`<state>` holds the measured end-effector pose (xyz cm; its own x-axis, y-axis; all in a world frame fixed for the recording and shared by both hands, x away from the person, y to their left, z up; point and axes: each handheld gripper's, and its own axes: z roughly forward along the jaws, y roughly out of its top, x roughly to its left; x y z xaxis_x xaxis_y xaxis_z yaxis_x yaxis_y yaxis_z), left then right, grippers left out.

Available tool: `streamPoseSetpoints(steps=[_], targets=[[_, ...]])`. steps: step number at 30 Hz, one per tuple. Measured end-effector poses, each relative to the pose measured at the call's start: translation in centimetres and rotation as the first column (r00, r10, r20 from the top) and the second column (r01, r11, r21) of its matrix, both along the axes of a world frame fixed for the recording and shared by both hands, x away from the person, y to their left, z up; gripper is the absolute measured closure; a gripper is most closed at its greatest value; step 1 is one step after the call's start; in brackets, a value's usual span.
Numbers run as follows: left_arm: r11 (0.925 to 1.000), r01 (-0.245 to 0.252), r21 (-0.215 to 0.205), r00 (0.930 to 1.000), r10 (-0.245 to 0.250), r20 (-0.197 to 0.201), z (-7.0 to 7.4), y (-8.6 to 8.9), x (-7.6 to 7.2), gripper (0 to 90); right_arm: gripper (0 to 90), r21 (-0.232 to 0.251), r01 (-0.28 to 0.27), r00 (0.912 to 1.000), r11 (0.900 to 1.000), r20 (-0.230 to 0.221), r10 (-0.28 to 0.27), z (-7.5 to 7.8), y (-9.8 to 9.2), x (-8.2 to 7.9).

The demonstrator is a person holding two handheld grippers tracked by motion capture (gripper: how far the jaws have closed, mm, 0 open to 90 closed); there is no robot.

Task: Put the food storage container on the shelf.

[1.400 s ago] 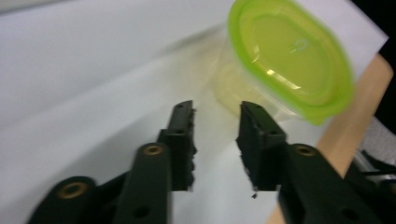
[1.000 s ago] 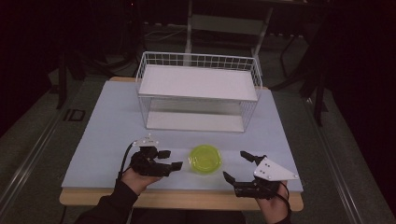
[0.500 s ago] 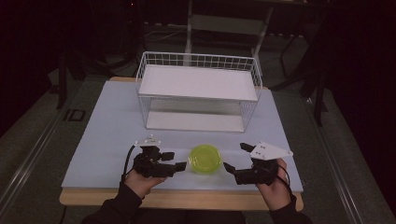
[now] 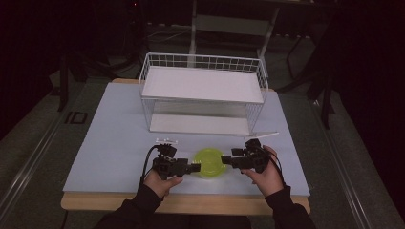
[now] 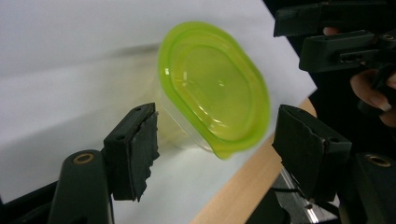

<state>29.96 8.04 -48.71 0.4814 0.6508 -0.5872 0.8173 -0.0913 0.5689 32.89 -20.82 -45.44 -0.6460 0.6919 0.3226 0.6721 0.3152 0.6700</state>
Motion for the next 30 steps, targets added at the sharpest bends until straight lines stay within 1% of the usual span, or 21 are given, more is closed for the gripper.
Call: streamPoseSetpoints(steps=[1, 2, 6, 8, 9, 10, 11, 12, 13, 15, 16, 17, 18, 20, 21, 23, 25, 27, 28, 29, 30], targets=[[1.0000, 0.000, 0.000, 1.0000, 0.000, 0.000, 0.0, 0.0, 0.0, 31.8, 36.3, 0.000, 0.000, 1.0000, 1.000, 0.000, 0.000, 0.0, 0.0, 0.0], [1.0000, -0.006, -0.004, 0.9999, 0.006, -0.014, -0.4, -0.3, 0.3, 32.1, 39.0, -0.006, 0.003, 0.9996, 1.000, -0.027, -0.004, -0.4, 0.1, 0.5], [1.0000, -0.006, -0.005, 0.9996, 0.006, -0.026, -0.9, -0.5, 0.4, 42.4, 41.8, -0.009, 0.011, 0.9971, 1.000, -0.075, -0.012, -1.0, 0.2, 1.2], [0.9998, -0.004, -0.017, 0.9994, 0.004, -0.034, -1.3, -0.5, 0.5, 47.5, 42.8, -0.014, 0.008, 0.9940, 1.000, -0.109, -0.009, -1.5, 0.2, 1.5], [0.9998, -0.004, -0.017, 0.9994, 0.004, -0.034, -1.3, -0.5, 0.5, 50.5, 43.9, -0.018, 0.012, 0.9932, 1.000, -0.116, -0.014, -1.7, 0.2, 1.5], [0.9998, 0.002, -0.019, 0.9992, -0.003, -0.040, -1.5, -0.4, 0.6, 50.5, 43.9, -0.018, 0.012, 0.9932, 1.000, -0.116, -0.014, -1.7, 0.2, 1.5], [0.9998, 0.000, -0.021, 0.9990, -0.001, -0.045, -1.7, -0.4, 0.6, 51.1, 44.0, -0.017, 0.008, 0.9915, 1.000, -0.130, -0.011, -1.8, 0.2, 1.6], [0.9996, 0.011, -0.025, 0.9985, -0.012, -0.054, -1.9, -0.5, 0.7, 54.4, 45.6, -0.027, 0.013, 0.9898, 1.000, -0.141, -0.016, -2.2, 0.2, 1.7], [0.9996, 0.011, -0.025, 0.9985, -0.012, -0.054, -1.9, -0.5, 0.7, 54.5, 45.7, -0.030, 0.011, 0.9886, 1.000, -0.150, -0.015, -2.3, 0.3, 1.7], [0.9991, 0.020, -0.037, 0.9981, -0.022, -0.058, -2.1, -0.6, 0.7, 58.4, 50.3, -0.034, 0.013, 0.9858, 0.999, -0.167, -0.018, -2.6, 0.4, 1.7], [0.9992, 0.021, -0.035, 0.9983, -0.023, -0.054, -2.1, -0.6, 0.7, 58.4, 50.3, -0.034, 0.013, 0.9858, 0.999, -0.167, -0.018, -2.6, 0.4, 1.7], [0.9992, 0.023, -0.031, 0.9987, -0.025, -0.045, -2.1, -0.6, 0.7, 61.0, 53.0, -0.034, 0.007, 0.9832, 0.999, -0.182, -0.013, -2.8, 0.4, 1.8], [0.9986, 0.042, -0.033, 0.9985, -0.043, -0.035, -2.0, -0.6, 0.6, 65.1, 61.8, -0.031, 0.014, 0.9823, 0.999, -0.186, -0.020, -2.8, 0.4, 1.7], [0.9987, 0.042, -0.027, 0.9983, -0.043, -0.038, -2.0, -0.6, 0.6, 67.5, 70.2, -0.008, 0.015, 0.9797, 1.000, -0.200, -0.016, -2.7, 0.3, 1.7], [0.9987, 0.045, -0.023, 0.9984, -0.046, -0.034, -1.9, -0.6, 0.5, 68.2, 72.6, -0.001, 0.009, 0.9793, 1.000, -0.202, -0.009, -2.7, 0.3, 1.6], [0.9993, 0.035, -0.015, 0.9986, -0.036, -0.038, -1.7, -0.8, 0.3, 70.0, 73.1, -0.003, 0.016, 0.9788, 1.000, -0.204, -0.016, -2.6, 0.3, 1.5], [0.9995, 0.028, -0.017, 0.9984, -0.029, -0.048, -1.7, -0.8, 0.2, 72.2, 74.6, -0.020, 0.027, 0.9798, 0.999, -0.197, -0.031, -2.3, 0.4, 1.1], [0.9994, 0.009, -0.033, 0.9975, -0.012, -0.069, -1.5, -0.6, 0.0, 76.0, 75.7, -0.024, 0.036, 0.9822, 0.999, -0.184, -0.040, -2.2, 0.5, 0.7], [0.9997, 0.005, -0.022, 0.9977, -0.007, -0.067, -1.3, -0.5, -0.1, 78.2, 77.0, -0.028, 0.039, 0.9835, 0.999, -0.176, -0.043, -2.0, 0.6, 0.4], [0.9999, -0.009, -0.008, 0.9986, 0.008, -0.052, -1.2, -0.5, -0.2, 81.8, 79.2, -0.024, 0.044, 0.9845, 0.999, -0.169, -0.047, -1.9, 0.6, 0.3], [0.9999, -0.007, -0.013, 0.9985, 0.006, -0.053, -1.0, -0.4, -0.2, 82.5, 79.4, -0.024, 0.045, 0.9860, 0.999, -0.160, -0.048, -1.6, 0.7, 0.1]])
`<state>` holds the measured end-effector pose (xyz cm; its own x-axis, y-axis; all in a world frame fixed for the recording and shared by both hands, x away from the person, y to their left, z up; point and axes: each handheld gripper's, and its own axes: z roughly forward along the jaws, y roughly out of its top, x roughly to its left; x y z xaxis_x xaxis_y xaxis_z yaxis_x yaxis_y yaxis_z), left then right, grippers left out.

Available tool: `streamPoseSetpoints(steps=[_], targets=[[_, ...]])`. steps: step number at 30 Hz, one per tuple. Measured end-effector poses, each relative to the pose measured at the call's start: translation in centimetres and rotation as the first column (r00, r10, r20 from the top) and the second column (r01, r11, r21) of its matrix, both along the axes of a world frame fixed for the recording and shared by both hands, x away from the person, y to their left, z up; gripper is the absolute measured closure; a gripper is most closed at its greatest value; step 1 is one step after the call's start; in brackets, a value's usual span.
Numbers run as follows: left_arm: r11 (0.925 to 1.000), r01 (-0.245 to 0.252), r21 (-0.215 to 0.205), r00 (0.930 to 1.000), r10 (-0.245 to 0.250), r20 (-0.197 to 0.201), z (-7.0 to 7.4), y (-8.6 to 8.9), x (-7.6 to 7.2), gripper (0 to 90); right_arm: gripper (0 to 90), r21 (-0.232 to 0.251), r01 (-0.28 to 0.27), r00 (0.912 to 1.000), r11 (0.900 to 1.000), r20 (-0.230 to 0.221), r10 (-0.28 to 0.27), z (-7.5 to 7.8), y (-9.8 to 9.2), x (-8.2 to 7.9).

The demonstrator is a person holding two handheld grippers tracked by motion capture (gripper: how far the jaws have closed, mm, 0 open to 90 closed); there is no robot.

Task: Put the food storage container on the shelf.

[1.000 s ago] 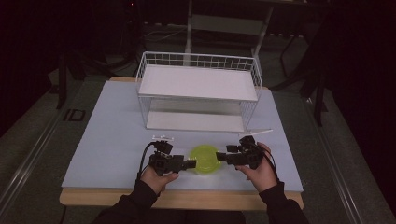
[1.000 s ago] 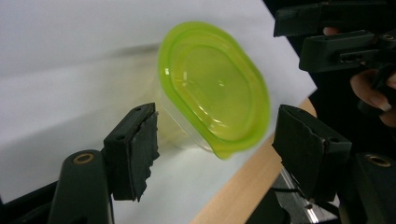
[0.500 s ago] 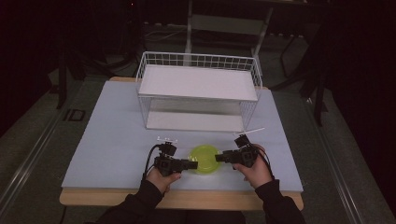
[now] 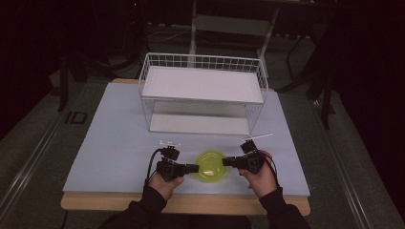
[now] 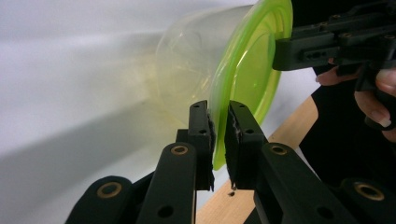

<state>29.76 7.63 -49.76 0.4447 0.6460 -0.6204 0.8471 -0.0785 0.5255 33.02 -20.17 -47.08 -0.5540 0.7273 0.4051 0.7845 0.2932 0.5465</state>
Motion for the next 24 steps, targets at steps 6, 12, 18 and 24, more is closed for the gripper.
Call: streamPoseSetpoints(steps=[6, 12, 18, 24], targets=[[0.9997, -0.008, -0.023, 0.9995, 0.008, 0.029, 1.3, 0.5, -0.2, 82.8, 79.4, 0.003, 0.016, 0.9971, 1.000, 0.074, -0.017, 1.7, 0.4, -0.7], [0.9990, -0.001, -0.044, 0.9981, 0.004, 0.061, 3.4, 1.3, 0.1, 83.0, 79.5, 0.016, 0.026, 0.9923, 1.000, 0.121, -0.027, 3.6, 0.9, -0.9], [0.9983, 0.005, -0.058, 0.9955, 0.000, 0.095, 5.6, 2.3, 0.4, 83.1, 79.7, 0.043, 0.017, 0.9875, 0.999, 0.156, -0.023, 5.7, 1.4, -0.9], [0.9983, 0.011, -0.057, 0.9913, -0.004, 0.132, 7.5, 3.1, 0.8, 83.1, 79.6, 0.048, 0.018, 0.9818, 0.999, 0.188, -0.027, 7.7, 2.2, -0.7]])
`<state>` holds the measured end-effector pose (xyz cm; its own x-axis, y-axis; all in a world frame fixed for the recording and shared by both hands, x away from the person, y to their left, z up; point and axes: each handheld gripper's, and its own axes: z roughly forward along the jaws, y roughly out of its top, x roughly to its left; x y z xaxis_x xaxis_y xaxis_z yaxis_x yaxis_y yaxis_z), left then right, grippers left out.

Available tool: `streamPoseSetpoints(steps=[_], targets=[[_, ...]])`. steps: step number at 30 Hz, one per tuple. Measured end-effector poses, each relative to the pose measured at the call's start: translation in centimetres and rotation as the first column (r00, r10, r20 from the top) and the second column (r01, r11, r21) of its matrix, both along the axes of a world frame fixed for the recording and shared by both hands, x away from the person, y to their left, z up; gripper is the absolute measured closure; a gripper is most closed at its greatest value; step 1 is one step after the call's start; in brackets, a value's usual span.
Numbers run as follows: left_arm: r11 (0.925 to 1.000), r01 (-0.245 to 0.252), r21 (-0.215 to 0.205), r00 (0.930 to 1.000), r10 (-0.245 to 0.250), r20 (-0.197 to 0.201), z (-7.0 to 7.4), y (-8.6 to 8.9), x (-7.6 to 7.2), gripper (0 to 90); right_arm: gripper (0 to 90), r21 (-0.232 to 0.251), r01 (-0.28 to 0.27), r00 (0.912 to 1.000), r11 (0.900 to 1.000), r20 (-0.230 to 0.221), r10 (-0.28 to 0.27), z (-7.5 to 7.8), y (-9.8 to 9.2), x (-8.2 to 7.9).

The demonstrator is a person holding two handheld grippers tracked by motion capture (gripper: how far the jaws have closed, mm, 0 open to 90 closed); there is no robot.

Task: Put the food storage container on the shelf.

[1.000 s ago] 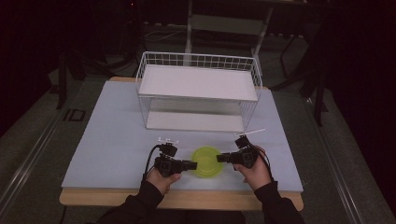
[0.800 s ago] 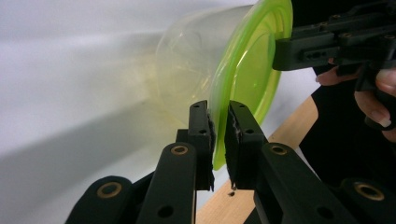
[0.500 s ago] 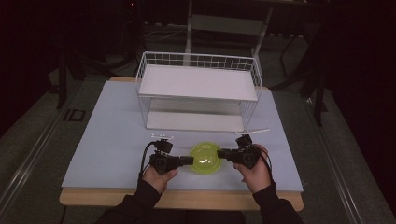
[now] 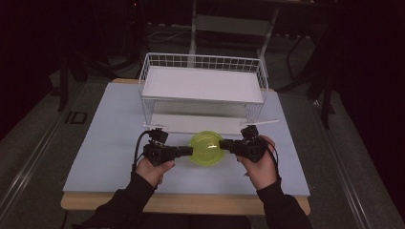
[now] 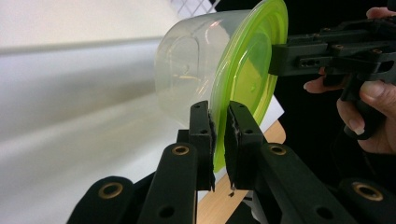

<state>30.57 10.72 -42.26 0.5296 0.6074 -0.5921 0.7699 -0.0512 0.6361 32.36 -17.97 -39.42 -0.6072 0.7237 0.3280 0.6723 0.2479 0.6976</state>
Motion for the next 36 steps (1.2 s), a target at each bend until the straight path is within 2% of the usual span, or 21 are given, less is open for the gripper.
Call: streamPoseSetpoints(steps=[1, 5, 6, 11, 13, 15, 18, 22, 23, 24, 26, 29, 32, 36], targets=[[1.0000, 0.000, 0.000, 1.0000, 0.000, 0.000, 0.0, 0.0, 0.0, 83.1, 79.6, 0.000, -0.001, 1.0000, 1.000, 0.001, 0.001, 0.3, 0.1, 0.1], [1.0000, -0.004, -0.003, 0.9997, 0.004, 0.024, 1.7, 0.6, 0.5, 83.2, 79.6, 0.000, 0.005, 0.9997, 1.000, 0.023, -0.005, 1.6, 0.6, 0.4], [1.0000, -0.004, -0.003, 0.9997, 0.004, 0.024, 1.7, 0.6, 0.5, 83.1, 79.6, 0.000, 0.005, 0.9997, 1.000, 0.023, -0.005, 1.6, 0.6, 0.4], [0.9998, -0.016, -0.007, 0.9989, 0.016, 0.043, 3.2, 1.2, 0.8, 83.2, 79.6, 0.010, 0.006, 0.9987, 1.000, 0.051, -0.006, 3.5, 1.3, 1.0], [0.9997, -0.022, -0.007, 0.9983, 0.022, 0.053, 4.2, 1.5, 1.2, 83.2, 79.6, 0.015, 0.006, 0.9985, 1.000, 0.055, -0.007, 4.1, 1.5, 1.4], [0.9997, -0.024, -0.006, 0.9983, 0.024, 0.054, 4.4, 1.5, 1.3, 83.3, 79.6, 0.015, 0.009, 0.9984, 1.000, 0.056, -0.009, 4.6, 1.7, 1.7], [0.9994, -0.031, -0.014, 0.9981, 0.032, 0.053, 5.4, 1.8, 1.9, 83.3, 79.5, 0.021, 0.012, 0.9984, 1.000, 0.055, -0.013, 5.2, 1.8, 2.1], [0.9987, -0.045, -0.023, 0.9966, 0.047, 0.068, 6.9, 2.0, 2.7, 83.3, 79.5, 0.016, 0.022, 0.9971, 1.000, 0.072, -0.023, 7.2, 2.4, 3.2], [0.9984, -0.050, -0.026, 0.9958, 0.052, 0.076, 7.5, 2.1, 3.0, 83.3, 79.5, 0.017, 0.025, 0.9970, 1.000, 0.074, -0.026, 7.5, 2.4, 3.4], [0.9984, -0.050, -0.026, 0.9958, 0.052, 0.076, 7.5, 2.1, 3.0, 83.4, 79.5, 0.017, 0.025, 0.9970, 1.000, 0.074, -0.026, 7.5, 2.4, 3.4], [0.9978, -0.060, -0.030, 0.9941, 0.062, 0.089, 8.6, 2.2, 3.7, 83.4, 79.4, 0.019, 0.032, 0.9955, 0.999, 0.088, -0.033, 8.6, 2.6, 4.1], [0.9976, -0.063, -0.030, 0.9937, 0.065, 0.091, 9.0, 2.2, 4.1, 83.6, 79.3, 0.026, 0.041, 0.9953, 0.999, 0.087, -0.043, 9.3, 2.7, 4.8], [0.9971, -0.071, -0.027, 0.9933, 0.073, 0.090, 9.9, 2.2, 5.2, 83.6, 79.2, 0.023, 0.056, 0.9940, 0.998, 0.093, -0.058, 9.8, 3.0, 5.5], [0.9971, -0.073, -0.024, 0.9936, 0.075, 0.084, 10.4, 2.2, 6.1, 83.6, 79.2, 0.029, 0.069, 0.9937, 0.997, 0.087, -0.071, 10.3, 3.0, 6.3]])
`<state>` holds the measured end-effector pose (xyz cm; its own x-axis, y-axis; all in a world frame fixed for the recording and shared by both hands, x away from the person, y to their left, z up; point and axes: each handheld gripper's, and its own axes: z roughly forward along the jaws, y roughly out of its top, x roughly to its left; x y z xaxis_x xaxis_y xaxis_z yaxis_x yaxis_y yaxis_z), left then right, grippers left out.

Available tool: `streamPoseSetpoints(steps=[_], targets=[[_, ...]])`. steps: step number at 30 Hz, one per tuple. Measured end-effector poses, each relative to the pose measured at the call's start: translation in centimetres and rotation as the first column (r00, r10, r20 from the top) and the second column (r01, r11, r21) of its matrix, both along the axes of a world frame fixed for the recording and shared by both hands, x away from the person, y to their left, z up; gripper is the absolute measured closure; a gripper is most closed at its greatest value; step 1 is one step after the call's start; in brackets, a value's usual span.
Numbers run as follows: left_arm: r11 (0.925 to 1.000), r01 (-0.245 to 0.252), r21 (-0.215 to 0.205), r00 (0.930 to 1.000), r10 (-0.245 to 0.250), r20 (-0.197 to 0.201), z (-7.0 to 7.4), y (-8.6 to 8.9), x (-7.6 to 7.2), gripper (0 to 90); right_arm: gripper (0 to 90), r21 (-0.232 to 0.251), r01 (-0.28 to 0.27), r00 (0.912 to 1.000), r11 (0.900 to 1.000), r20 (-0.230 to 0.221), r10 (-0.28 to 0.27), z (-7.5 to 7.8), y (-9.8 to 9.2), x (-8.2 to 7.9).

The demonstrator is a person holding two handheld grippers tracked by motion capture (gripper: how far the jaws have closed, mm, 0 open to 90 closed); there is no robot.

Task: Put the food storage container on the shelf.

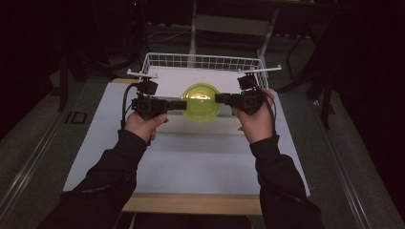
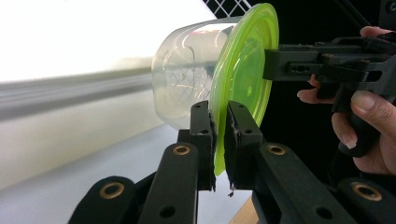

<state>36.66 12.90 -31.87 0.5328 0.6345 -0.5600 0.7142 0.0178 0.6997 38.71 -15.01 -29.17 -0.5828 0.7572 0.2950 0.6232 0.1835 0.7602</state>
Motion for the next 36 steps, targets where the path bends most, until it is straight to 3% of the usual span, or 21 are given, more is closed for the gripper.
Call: streamPoseSetpoints(steps=[4, 8, 14, 21, 26, 30, 36], targets=[[0.9999, -0.008, 0.015, 0.9999, 0.008, -0.009, 0.4, -0.4, 1.4, 83.5, 79.1, -0.008, 0.031, 0.9995, 1.000, -0.004, -0.031, 0.3, 0.1, 1.0], [0.9999, -0.012, -0.009, 0.9993, 0.011, -0.036, 0.2, -0.5, 3.1, 83.4, 79.2, 0.008, 0.061, 0.9976, 0.998, -0.033, -0.060, 0.4, -0.2, 2.5], [0.9997, -0.024, -0.002, 0.9984, 0.024, -0.052, 0.0, -0.5, 5.0, 82.8, 79.2, -0.026, 0.094, 0.9939, 0.995, -0.054, -0.096, 0.6, 0.3, 3.8], [0.9985, -0.054, 0.009, 0.9971, 0.055, -0.054, 0.0, -0.6, 6.1, 82.3, 79.3, -0.045, 0.120, 0.9901, 0.992, -0.068, -0.123, 0.9, 0.8, 5.2], [0.9980, -0.063, 0.012, 0.9958, 0.064, -0.066, 0.1, -0.7, 6.7, 82.2, 79.3, -0.028, 0.127, 0.9877, 0.992, -0.089, -0.129, 0.9, 0.8, 5.7], [0.9974, -0.069, 0.018, 0.9954, 0.071, -0.066, 0.1, -1.0, 7.0, 81.5, 78.9, -0.050, 0.138, 0.9840, 0.989, -0.106, -0.143, 1.1, 0.7, 6.3], [0.9917, -0.128, -0.007, 0.9892, 0.127, -0.072, -0.2, -1.2, 7.5, 78.2, 78.6, -0.027, 0.139, 0.9801, 0.990, -0.139, -0.142, 1.2, 0.5, 7.1]])
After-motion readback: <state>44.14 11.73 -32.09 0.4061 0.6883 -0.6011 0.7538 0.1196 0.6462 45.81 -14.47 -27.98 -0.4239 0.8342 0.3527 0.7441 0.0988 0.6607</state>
